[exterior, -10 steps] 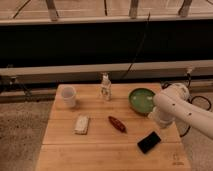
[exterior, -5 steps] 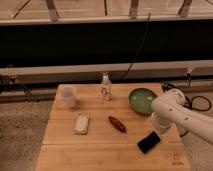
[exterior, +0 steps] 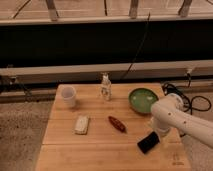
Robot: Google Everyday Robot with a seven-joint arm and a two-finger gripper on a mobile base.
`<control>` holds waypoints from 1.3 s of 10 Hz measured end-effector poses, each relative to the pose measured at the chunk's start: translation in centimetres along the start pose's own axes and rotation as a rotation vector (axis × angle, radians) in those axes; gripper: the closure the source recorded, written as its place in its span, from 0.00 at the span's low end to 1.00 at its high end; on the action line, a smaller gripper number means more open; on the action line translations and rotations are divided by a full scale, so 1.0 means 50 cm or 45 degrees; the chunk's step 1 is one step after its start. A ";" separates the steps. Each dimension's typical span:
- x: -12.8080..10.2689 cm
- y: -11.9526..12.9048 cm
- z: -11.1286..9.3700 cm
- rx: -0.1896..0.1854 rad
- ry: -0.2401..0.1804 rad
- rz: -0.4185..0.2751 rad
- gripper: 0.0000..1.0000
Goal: Place the eraser in the ceramic cup
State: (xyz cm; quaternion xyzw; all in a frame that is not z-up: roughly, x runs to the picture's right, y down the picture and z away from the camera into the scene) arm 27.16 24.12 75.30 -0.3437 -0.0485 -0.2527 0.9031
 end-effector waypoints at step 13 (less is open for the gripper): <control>-0.038 -0.005 0.088 -0.010 -0.036 -0.204 0.20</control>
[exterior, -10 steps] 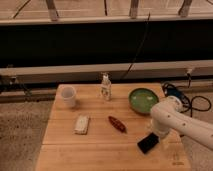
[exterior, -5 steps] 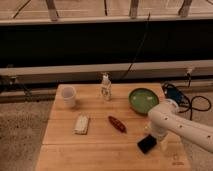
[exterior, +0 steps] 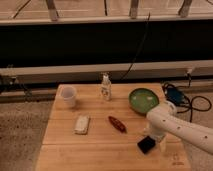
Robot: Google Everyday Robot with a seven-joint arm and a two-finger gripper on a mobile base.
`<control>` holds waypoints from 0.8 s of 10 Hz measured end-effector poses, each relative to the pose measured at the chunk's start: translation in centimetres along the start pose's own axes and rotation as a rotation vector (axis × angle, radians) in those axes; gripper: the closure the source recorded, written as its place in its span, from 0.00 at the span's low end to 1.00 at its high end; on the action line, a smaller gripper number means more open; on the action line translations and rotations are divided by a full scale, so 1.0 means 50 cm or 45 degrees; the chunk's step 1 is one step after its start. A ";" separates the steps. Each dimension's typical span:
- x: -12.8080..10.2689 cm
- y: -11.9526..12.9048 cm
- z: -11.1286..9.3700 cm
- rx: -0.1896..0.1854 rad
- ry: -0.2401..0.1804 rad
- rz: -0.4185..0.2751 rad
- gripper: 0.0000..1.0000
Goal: Place the eraser in the ceramic cup
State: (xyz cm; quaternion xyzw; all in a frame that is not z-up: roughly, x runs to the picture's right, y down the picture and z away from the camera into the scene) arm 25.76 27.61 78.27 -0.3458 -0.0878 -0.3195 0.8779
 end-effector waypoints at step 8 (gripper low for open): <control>-0.010 0.000 0.024 -0.007 -0.008 -0.051 0.24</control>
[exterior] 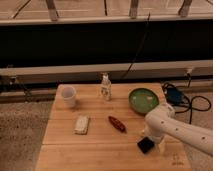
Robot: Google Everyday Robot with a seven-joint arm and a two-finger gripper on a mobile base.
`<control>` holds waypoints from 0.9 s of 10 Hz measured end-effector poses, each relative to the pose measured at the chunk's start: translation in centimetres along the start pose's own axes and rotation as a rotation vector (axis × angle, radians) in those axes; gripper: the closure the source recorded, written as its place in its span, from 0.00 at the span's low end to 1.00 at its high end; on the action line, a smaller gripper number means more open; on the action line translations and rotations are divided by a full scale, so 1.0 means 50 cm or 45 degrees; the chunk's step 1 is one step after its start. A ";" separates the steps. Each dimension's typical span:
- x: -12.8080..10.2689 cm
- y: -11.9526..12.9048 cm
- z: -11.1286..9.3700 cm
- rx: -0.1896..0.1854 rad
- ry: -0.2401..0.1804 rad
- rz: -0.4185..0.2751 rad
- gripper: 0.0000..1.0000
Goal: Place the eraser in the ceramic cup
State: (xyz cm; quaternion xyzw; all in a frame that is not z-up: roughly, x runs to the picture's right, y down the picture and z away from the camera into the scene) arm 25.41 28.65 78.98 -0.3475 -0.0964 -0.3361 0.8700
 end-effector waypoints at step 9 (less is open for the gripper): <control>-0.004 0.001 -0.010 -0.007 -0.004 -0.005 0.89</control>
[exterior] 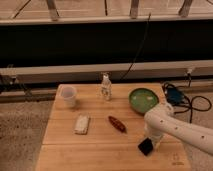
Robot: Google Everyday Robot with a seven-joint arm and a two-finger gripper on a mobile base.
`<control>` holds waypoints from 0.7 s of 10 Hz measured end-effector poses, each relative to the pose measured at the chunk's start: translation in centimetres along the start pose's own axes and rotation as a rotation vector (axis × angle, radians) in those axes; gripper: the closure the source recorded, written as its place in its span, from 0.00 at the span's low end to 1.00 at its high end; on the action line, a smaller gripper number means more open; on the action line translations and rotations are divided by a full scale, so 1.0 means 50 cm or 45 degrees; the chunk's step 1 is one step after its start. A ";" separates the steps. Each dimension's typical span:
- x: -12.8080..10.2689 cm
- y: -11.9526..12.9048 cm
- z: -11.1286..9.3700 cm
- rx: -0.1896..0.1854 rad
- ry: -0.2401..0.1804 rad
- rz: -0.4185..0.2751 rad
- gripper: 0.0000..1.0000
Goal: Place the eraser in the ceramic cup
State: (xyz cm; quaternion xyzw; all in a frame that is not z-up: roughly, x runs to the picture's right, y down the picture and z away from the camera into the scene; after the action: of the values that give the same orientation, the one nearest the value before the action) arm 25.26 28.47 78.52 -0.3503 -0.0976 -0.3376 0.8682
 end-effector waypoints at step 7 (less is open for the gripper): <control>0.022 -0.019 -0.070 0.013 0.044 -0.010 0.99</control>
State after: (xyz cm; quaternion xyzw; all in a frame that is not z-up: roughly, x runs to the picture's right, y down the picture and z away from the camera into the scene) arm 25.24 25.01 76.91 -0.3396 -0.0856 -0.3464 0.8703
